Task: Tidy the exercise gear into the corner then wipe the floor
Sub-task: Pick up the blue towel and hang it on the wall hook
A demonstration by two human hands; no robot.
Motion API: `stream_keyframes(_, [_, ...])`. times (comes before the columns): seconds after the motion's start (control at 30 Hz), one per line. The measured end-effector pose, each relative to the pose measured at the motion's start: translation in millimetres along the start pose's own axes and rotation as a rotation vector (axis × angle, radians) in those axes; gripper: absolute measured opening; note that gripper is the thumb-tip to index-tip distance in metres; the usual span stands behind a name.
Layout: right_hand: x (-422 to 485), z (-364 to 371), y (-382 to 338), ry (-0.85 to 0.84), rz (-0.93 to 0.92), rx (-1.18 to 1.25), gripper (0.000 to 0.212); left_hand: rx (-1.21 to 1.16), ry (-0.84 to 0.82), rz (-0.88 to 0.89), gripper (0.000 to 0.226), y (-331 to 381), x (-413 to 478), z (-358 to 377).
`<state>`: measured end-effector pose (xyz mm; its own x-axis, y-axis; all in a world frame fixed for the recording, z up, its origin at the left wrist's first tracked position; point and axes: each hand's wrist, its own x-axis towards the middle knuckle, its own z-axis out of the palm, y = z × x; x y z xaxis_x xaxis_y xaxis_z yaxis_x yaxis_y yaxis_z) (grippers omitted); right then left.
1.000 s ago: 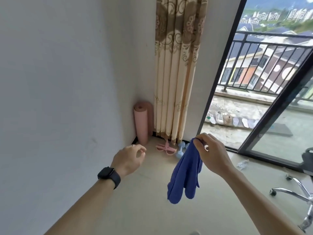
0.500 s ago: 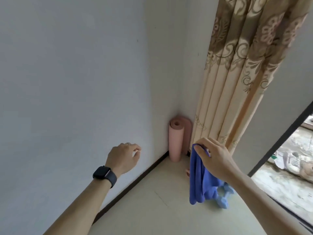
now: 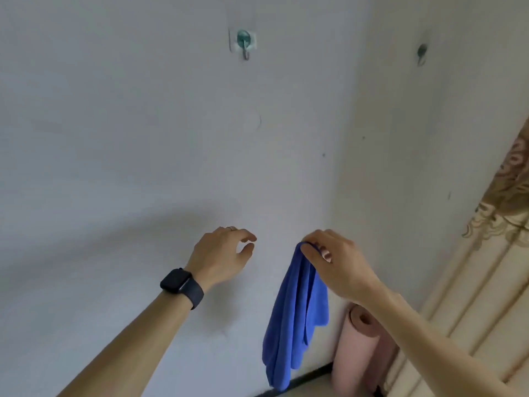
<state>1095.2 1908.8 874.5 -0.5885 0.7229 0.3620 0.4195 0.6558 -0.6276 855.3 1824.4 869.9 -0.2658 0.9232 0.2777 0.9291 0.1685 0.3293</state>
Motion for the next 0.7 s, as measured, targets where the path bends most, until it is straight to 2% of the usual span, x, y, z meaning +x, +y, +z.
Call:
stream_keyframes(0.13, [78, -13, -26, -0.023, -0.116, 0.075, 0.013, -0.265, 0.093, -0.008, 0.023, 12, 44, -43])
stream_keyframes(0.23, [124, -21, -42, -0.015, -0.215, 0.168, 0.016, -0.349, 0.111, 0.042, 0.026, 23, 67, -71])
stream_keyframes(0.3, [150, -27, -51, -0.007, -0.296, 0.223, 0.017, -0.328, 0.147, 0.052, 0.027, 26, 84, -85])
stream_keyframes(0.37, [178, -34, -58, 0.013, -0.376, 0.249, 0.017, -0.299, 0.219, 0.047, 0.018, 28, 103, -101])
stream_keyframes(0.57, [265, -70, -75, 0.124, -0.532, 0.205, 0.015, -0.085, 0.378, 0.006, 0.014, 52, 152, -169])
stream_keyframes(0.63, [292, -88, -84, 0.191, -0.587, 0.169, 0.015, -0.064, 0.488, 0.016, 0.014, 62, 171, -196])
stream_keyframes(0.7, [316, -103, -95, 0.249, -0.638, 0.141, 0.014, 0.112, 0.617, 0.026, 0.019, 69, 189, -216])
